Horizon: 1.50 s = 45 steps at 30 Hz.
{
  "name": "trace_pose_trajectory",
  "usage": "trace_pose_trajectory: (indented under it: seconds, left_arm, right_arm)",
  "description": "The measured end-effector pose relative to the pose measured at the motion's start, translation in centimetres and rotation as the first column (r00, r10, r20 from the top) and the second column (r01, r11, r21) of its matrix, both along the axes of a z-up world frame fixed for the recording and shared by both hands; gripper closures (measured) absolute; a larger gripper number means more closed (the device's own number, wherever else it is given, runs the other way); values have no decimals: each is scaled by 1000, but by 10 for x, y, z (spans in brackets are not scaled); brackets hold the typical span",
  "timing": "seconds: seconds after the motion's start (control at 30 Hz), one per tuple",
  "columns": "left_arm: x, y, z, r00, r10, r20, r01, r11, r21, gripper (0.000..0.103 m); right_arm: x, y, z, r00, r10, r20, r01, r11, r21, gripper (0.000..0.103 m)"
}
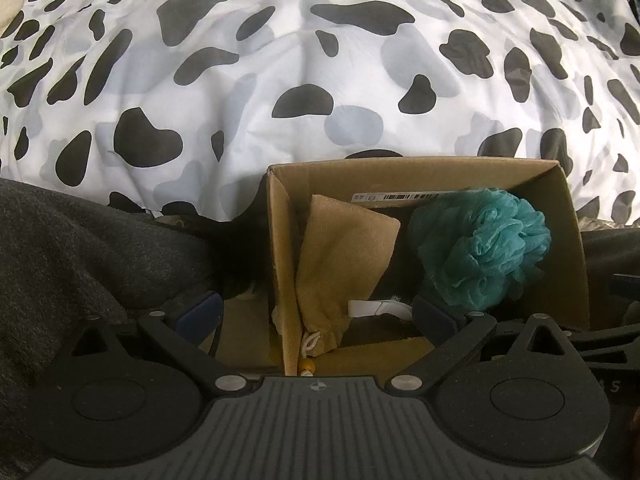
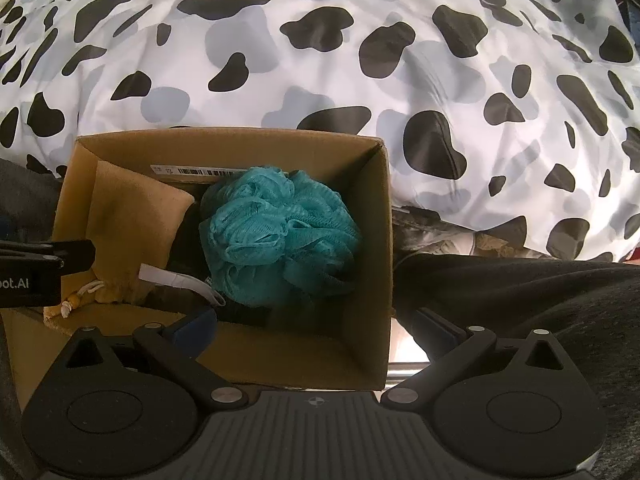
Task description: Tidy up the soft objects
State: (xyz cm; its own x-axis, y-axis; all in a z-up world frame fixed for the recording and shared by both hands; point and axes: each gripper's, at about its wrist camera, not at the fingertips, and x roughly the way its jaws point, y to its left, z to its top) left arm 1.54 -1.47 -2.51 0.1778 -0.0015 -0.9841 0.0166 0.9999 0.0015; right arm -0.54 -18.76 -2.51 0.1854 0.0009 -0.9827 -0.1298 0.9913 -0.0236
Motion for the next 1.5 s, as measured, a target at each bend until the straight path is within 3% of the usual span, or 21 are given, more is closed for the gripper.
trace_pose_trajectory:
  seconds: [1.5]
  left_arm:
    - [0,-2,-3,1000,-18,-8,18,1000,15,0]
  right_arm:
    - [1,1,-1,1000,4,0,-4,1000,-4,0]
